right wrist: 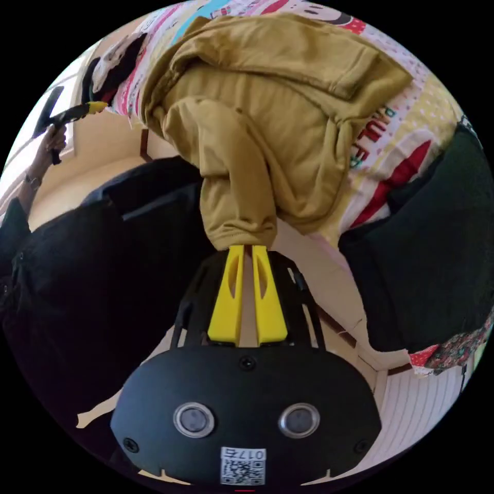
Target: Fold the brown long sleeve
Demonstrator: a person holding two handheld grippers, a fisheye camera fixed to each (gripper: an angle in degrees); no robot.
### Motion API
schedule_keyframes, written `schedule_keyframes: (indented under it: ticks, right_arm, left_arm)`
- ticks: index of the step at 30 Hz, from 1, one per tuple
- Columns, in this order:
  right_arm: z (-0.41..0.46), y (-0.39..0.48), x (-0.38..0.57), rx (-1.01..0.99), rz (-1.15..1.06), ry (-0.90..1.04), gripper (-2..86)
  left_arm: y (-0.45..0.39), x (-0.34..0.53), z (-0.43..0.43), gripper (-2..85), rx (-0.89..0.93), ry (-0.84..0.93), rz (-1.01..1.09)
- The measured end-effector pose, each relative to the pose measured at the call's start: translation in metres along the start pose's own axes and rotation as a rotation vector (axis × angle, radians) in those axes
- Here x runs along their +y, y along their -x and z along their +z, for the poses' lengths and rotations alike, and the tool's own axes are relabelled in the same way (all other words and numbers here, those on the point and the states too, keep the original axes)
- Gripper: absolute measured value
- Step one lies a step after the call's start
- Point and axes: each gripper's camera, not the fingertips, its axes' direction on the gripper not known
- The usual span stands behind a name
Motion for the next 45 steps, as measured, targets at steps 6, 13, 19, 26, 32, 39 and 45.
schedule_keyframes:
  ticks: [6,13,19,26,32,39,45]
  right_arm:
    - [-0.113,-0.042,-0.114,-0.032,0.084,-0.448,8.1]
    - [-0.095,-0.008,-0.258,-0.062,0.018,-0.359,9.0]
    - [-0.102,0.017,-0.245,0.105,-0.019,-0.440,4.0]
    - [-0.166,-0.044,-0.002,0.307,0.640,-0.903,3.0]
    - [-0.180,-0.038,0.025,0.525,0.762,-0.882,5.3]
    - [-0.148,0.002,-0.245,0.331,-0.022,-0.506,15.3]
    - [-0.043,-0.020,-0.370,0.481,-0.081,0.097,13.4]
  left_arm:
    - [-0.038,-0.133,0.046,13.4,-0.150,-0.150,0.203]
    - [-0.052,-0.177,0.150,6.4,-0.435,0.094,0.337]
    - [0.039,-0.082,0.072,5.9,-0.241,-0.051,0.337]
    - [0.204,0.017,-0.014,2.6,-0.206,-0.375,-0.421]
    - [0.204,0.020,-0.020,5.5,0.005,-0.691,-0.527]
    - [0.076,-0.178,0.057,13.4,0.072,-0.300,0.051]
    - [0.048,-0.237,0.178,10.5,-0.278,0.267,0.210]
